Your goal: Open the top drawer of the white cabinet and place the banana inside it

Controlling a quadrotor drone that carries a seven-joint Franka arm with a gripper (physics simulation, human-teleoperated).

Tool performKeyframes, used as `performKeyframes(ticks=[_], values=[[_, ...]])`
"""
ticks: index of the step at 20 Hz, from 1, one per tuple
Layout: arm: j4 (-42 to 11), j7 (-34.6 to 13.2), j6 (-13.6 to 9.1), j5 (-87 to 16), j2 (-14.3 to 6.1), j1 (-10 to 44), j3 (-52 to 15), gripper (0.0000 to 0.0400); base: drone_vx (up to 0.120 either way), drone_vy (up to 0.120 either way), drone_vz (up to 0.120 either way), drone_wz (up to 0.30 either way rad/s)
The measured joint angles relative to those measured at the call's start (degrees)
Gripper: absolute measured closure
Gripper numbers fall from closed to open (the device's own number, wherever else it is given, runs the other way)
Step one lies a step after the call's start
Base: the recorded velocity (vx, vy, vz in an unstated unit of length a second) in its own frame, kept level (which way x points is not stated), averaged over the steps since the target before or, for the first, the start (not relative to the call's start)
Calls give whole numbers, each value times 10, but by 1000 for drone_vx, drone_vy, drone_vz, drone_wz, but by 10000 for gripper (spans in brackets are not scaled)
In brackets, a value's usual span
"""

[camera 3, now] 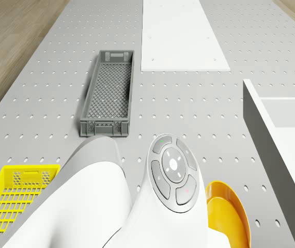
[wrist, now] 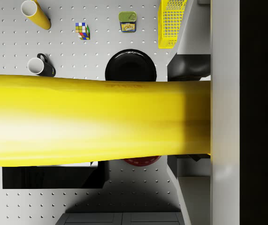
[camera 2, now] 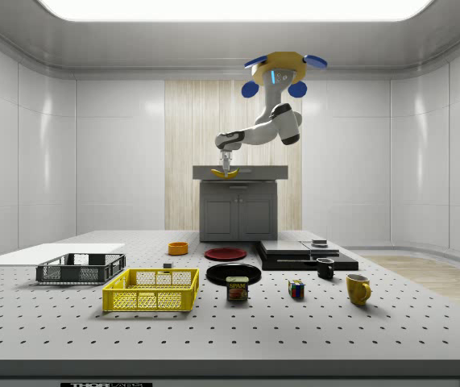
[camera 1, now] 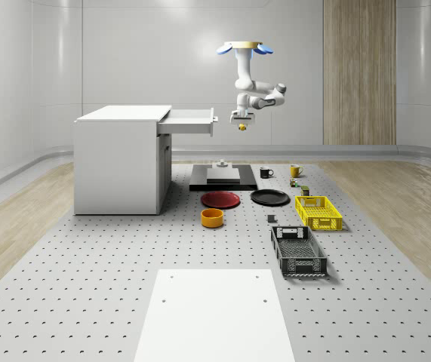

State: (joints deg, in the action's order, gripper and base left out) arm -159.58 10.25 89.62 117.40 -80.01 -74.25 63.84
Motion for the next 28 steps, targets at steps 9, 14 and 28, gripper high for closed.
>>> performKeyframes(ticks=[9,14,28], values=[[0,0,1,0,-1,0,0,203,-120,0,120,0],[0,0,1,0,-1,0,0,203,-120,-104,120,0],[0,1,2,-1,-2,-1,0,203,-46,-120,51,0]])
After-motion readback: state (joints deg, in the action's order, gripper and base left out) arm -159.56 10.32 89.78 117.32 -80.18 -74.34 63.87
